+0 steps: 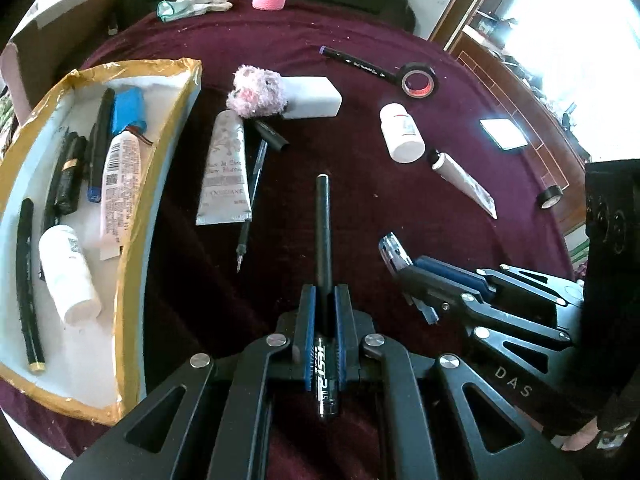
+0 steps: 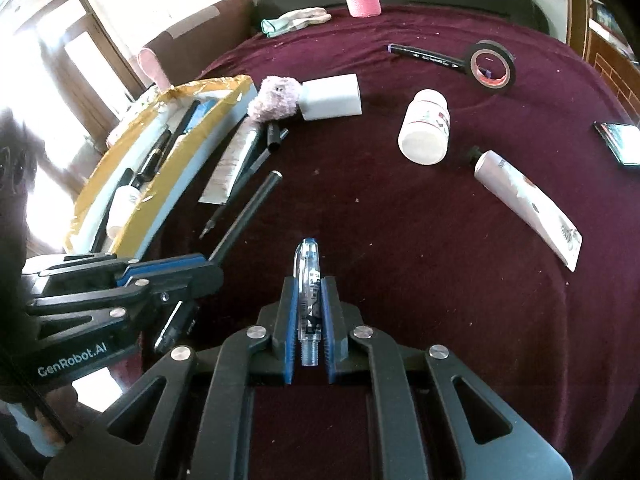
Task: Organize objects
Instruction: 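Carry the black pen and clear pen with both tools over the tray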
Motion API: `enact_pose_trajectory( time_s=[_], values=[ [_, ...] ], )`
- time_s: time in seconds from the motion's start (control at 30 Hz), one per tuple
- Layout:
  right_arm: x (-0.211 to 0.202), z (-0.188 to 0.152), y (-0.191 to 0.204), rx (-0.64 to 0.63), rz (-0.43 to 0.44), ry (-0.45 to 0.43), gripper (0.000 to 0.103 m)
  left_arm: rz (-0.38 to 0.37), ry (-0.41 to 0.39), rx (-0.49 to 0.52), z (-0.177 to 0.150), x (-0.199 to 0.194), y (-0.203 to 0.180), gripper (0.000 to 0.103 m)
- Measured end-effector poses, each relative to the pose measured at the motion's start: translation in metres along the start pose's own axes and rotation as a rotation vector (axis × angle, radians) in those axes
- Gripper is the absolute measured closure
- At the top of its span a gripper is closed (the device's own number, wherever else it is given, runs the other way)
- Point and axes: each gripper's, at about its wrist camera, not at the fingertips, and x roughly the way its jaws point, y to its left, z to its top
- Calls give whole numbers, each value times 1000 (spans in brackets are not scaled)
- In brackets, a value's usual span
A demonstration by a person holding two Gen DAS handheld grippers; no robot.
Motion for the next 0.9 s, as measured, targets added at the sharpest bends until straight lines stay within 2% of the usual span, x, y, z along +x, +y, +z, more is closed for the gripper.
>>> enact_pose_trajectory(
  time_s=[0.33,0.6,0.9],
  values=[
    [-23,7,20,0,62,-51,94,-20,-62,-58,12,-38,13,96],
    [-29,30,58,-64,123,-82,94,29,-135,-141,20,-79,60,96],
    [-10,55,103,-129,195,-68,94,78,-155,-222,20,-88,106,96]
  ],
)
